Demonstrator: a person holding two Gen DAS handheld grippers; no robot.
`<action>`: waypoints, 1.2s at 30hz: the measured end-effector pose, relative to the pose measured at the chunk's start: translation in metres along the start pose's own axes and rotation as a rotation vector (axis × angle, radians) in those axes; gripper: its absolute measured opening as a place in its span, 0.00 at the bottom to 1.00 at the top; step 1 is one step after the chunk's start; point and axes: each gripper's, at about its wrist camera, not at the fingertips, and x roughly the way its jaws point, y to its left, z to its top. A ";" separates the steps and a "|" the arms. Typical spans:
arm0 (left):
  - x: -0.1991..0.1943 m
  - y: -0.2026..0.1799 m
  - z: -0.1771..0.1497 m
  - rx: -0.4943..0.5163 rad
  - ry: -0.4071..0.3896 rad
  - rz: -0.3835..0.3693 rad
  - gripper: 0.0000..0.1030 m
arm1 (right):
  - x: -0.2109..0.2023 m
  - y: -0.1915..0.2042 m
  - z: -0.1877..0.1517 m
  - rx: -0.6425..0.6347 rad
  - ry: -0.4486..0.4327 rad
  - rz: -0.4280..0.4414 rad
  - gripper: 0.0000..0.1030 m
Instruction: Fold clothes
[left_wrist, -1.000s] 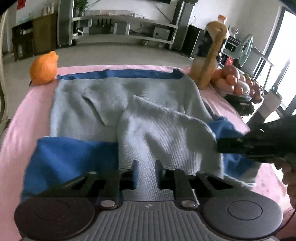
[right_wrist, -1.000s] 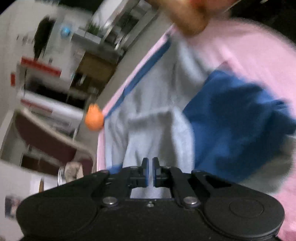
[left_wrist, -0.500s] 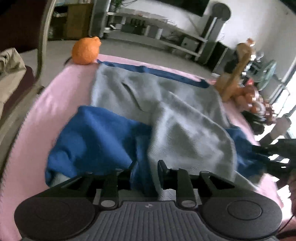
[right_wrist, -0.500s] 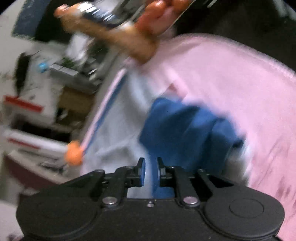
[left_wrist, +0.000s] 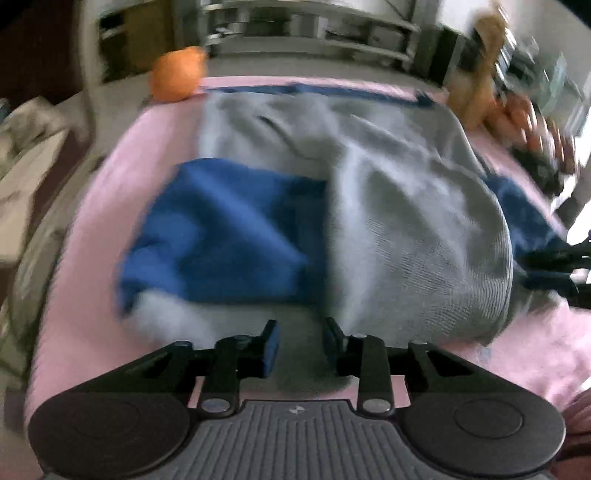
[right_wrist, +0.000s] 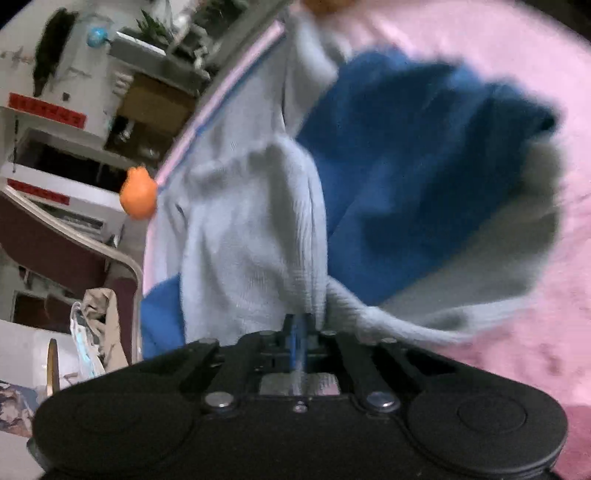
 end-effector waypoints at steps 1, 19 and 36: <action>-0.013 0.016 -0.003 -0.048 -0.016 -0.012 0.43 | -0.014 -0.003 -0.003 0.007 -0.041 0.039 0.43; 0.014 0.082 -0.008 -0.362 -0.015 0.018 0.68 | -0.061 -0.071 -0.005 0.322 -0.404 -0.116 0.45; 0.004 0.080 0.003 -0.309 -0.104 0.082 0.18 | -0.028 -0.050 0.016 0.138 -0.393 -0.300 0.15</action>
